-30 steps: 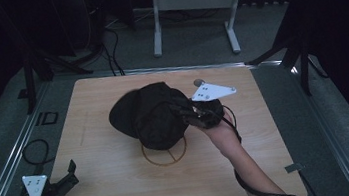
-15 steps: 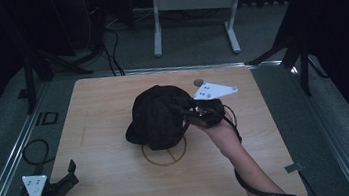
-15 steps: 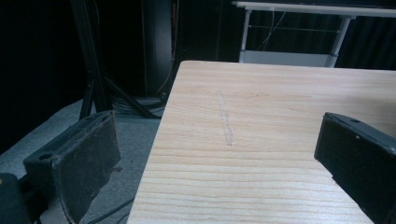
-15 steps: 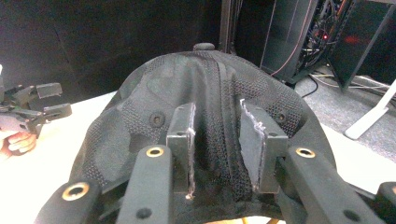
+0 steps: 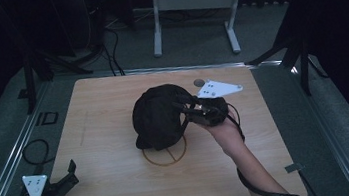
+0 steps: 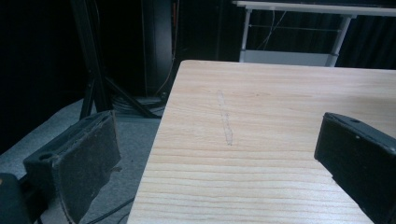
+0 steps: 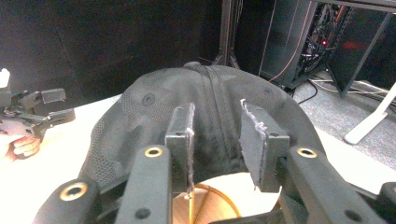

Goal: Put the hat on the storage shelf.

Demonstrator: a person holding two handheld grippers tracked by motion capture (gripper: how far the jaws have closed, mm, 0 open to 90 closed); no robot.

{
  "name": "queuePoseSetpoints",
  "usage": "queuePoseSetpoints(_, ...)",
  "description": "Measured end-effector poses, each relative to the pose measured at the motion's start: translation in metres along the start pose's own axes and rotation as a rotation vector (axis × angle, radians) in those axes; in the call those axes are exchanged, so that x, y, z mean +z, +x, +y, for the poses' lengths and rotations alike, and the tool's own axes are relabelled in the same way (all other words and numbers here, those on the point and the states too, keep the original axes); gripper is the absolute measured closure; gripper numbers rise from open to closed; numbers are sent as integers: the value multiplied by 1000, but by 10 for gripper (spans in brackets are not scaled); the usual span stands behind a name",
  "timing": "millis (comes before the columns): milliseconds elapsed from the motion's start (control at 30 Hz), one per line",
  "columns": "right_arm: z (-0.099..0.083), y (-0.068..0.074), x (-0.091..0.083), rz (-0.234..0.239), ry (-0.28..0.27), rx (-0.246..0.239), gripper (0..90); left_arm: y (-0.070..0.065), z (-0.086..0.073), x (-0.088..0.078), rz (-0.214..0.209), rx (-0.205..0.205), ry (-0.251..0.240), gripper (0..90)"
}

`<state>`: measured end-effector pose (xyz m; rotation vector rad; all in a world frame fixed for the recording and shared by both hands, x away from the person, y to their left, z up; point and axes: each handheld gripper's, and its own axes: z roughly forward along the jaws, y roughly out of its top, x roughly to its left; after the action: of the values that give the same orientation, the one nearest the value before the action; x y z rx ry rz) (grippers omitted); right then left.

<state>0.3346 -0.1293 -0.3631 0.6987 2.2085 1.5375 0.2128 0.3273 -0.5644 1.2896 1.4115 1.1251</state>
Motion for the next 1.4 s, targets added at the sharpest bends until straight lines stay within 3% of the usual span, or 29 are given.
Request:
queuePoseSetpoints(300, 2, -1, -5, -5, -6, -2, 594, 0, 0, 0, 0, 0, 2, 6)
queuePoseSetpoints(533, 4, -10, -19, -43, -22, 8, 414, 0, 0, 0, 0, 1, 1, 6)
queuePoseSetpoints(800, -3, -27, -35, -71, -18, 30, 304, 0, 0, 0, 3, 2, 0, 6)
queuePoseSetpoints(967, -11, -41, -48, -88, -29, 64, 236, 0, 0, 0, 4, 1, -1, 6)
queuePoseSetpoints(1100, -21, -51, -60, -118, -17, 69, 188, 0, 0, 0, 4, 1, 0, 6)
queuePoseSetpoints(1167, -27, -57, -65, -108, -21, 67, 147, 0, 0, 0, 4, 3, 1, 6)
queuePoseSetpoints(1400, -54, -70, -76, -146, 5, 95, 138, 0, 0, 0, 4, 4, 3, 6)
